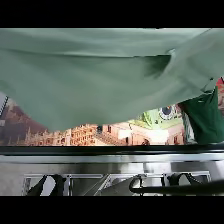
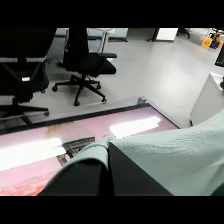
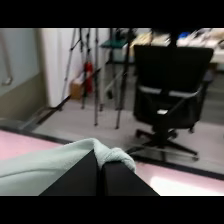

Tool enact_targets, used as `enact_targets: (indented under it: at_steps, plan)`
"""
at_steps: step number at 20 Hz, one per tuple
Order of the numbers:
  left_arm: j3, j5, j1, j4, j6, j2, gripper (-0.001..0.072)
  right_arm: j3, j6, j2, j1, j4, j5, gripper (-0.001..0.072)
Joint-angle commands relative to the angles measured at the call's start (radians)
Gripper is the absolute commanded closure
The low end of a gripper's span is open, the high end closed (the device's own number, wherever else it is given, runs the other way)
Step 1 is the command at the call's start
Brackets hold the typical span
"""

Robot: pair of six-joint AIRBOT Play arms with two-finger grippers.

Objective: Fold the shirts.

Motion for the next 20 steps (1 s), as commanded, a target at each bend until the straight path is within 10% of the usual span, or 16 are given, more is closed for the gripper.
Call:
enact_targets:
  at_steps: [1,6,12,20]
  plan:
    - [0.116,-0.025,0.037,-0.017,-0.039,-0.054,0.0691,0.024,0.014,0.004,-0.021,-0.048,-0.028,0.0693]
    - [-0.008,-0.021,-0.161,0.179,-0.016,-0.227,0.0691,-0.146,-0.079,-0.227,0.011,0.214,0.153,0.0694]
    - [-0.201,0.158,-0.426,0.518,0.018,-0.612,0.0691,-0.274,-0.157,-0.662,0.195,0.117,-0.016,0.0693]
    - [-0.16,0.261,-0.427,0.558,0.017,-0.982,0.0691,-0.232,-0.167,-1.02,0.245,0.116,-0.153,0.0694]
